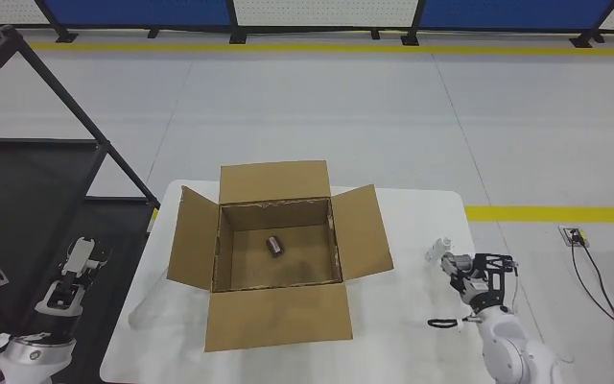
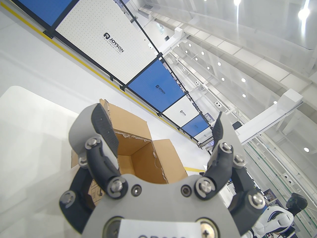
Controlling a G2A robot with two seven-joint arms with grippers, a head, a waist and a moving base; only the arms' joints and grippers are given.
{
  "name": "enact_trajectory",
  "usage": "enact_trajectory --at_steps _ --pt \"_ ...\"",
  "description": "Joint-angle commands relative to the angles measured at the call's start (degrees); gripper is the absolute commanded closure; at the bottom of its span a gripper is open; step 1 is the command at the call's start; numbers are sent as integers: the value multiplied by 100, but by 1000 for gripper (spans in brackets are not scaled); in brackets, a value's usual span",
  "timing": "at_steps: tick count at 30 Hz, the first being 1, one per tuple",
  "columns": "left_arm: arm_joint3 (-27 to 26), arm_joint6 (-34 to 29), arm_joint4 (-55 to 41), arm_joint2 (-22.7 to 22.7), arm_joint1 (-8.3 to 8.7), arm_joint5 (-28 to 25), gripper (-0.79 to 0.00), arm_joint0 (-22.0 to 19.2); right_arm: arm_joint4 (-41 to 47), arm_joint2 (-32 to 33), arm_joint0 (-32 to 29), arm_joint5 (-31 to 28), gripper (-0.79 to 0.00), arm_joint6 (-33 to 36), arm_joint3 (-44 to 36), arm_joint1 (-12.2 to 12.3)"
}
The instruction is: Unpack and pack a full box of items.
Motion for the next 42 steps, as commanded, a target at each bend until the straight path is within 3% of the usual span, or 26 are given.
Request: enact_trajectory --at_steps 1,9,15,20,24,31,38,42 --pt "0 0 0 0 0 0 -785 0 121 -19 -267 191 0 -138 -692 -17" --pt "0 26 -7 -3 -2 25 -785 0 -236 -880 -858 599 0 -168 -3024 -72" --pt "57 134 -147 -158 -19 38 -785 77 -945 -2226 -251 372 0 438 -3306 -103" --pt "91 183 -215 -278 -33 -13 -785 173 -1306 -3401 978 253 0 1283 -2466 -210" --pt "80 267 -280 -361 -54 -77 -785 290 -1216 -4137 2061 343 0 1974 -1296 -371" --pt "72 371 -368 -494 -91 -155 -785 478 -266 -4940 3671 174 0 2767 978 -718" --pt "42 316 -433 -529 -108 -158 -785 544 218 -5392 4613 311 0 2901 2715 -1036" --pt "42 316 -433 -529 -108 -158 -785 544 218 -5392 4613 311 0 2901 2715 -1036"
